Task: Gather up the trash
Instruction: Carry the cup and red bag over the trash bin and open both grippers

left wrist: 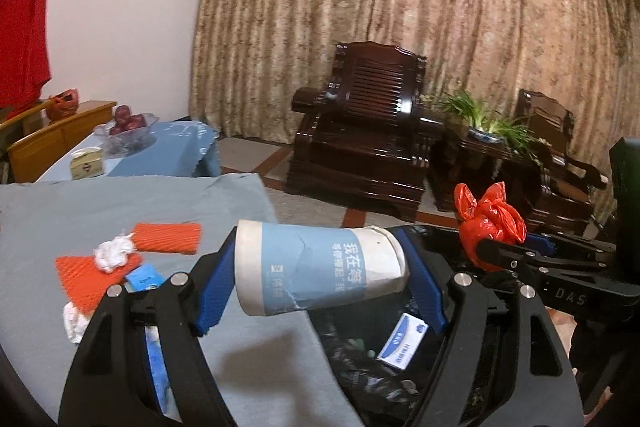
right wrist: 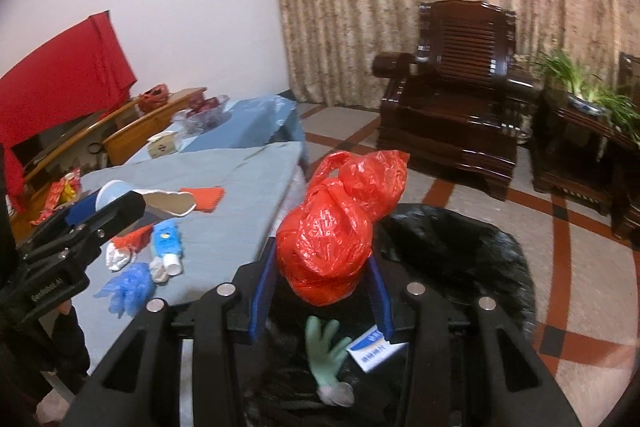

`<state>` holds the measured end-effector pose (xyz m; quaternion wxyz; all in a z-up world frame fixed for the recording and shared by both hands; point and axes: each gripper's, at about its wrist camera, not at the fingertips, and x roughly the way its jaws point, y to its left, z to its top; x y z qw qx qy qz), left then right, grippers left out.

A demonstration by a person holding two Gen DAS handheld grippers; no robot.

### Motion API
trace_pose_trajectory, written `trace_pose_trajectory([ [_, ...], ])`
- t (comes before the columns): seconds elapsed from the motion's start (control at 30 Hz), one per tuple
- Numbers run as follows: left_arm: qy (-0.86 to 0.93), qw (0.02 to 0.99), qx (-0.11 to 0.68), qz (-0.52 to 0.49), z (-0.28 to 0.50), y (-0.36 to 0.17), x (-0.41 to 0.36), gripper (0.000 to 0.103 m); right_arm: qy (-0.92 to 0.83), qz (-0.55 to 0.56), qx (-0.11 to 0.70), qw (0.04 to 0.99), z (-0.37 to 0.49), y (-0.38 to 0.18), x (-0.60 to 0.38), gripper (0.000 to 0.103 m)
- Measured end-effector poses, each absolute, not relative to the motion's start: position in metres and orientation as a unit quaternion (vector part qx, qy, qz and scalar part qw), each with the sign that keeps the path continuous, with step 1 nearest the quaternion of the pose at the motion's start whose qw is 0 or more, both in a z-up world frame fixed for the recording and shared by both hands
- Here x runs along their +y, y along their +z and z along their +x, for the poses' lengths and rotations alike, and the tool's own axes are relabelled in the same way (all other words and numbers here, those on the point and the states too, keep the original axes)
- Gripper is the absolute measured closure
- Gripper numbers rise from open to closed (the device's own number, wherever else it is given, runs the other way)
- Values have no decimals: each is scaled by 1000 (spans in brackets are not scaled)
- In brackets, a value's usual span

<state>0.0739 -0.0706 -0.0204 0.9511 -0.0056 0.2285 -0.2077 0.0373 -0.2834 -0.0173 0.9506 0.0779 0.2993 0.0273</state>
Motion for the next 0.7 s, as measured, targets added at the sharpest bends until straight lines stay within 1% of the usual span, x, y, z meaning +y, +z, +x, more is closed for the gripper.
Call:
trace_pose_trajectory([
  [0.4,-274,928,250,23,75,-48,-138,29,-33,84,317,944,18,-40,-327,61],
  [0.6,-285,922,261,29,81,-58,-157,29,-44,99,325,939,18,-54,-342,61],
  [0.7,-287,920,265,29,85,-61,-160,29,-48,103,329,937,17,-58,-347,59],
])
